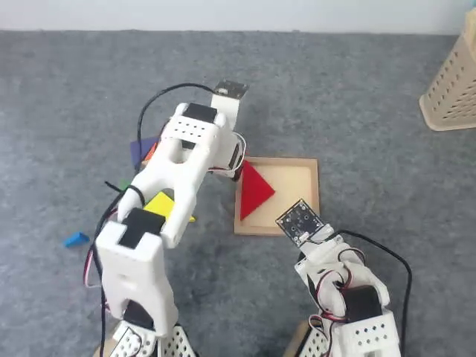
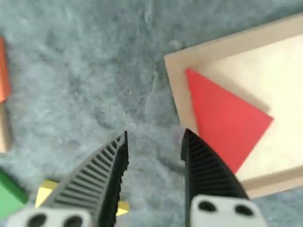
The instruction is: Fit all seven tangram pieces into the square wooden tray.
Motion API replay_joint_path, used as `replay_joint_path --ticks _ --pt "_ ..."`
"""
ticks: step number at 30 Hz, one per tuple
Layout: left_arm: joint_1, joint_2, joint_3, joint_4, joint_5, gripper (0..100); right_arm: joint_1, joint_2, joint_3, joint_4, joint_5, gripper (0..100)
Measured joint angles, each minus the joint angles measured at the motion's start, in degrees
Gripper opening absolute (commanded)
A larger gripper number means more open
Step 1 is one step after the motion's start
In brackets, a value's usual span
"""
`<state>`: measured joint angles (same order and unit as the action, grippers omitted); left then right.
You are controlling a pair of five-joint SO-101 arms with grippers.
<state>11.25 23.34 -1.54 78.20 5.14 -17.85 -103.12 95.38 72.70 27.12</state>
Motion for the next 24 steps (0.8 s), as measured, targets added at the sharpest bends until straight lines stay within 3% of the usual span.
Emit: replay_joint_path --ticks 11,24 --pt "3.52 -3.87 0.7 0.26 0.26 18 0.09 0.0 0.0 0.0 0.0 0.8" --pt "3.6 4.57 1.23 -4.31 0.35 17 0.0 0.0 0.0 0.0 0.0 0.8"
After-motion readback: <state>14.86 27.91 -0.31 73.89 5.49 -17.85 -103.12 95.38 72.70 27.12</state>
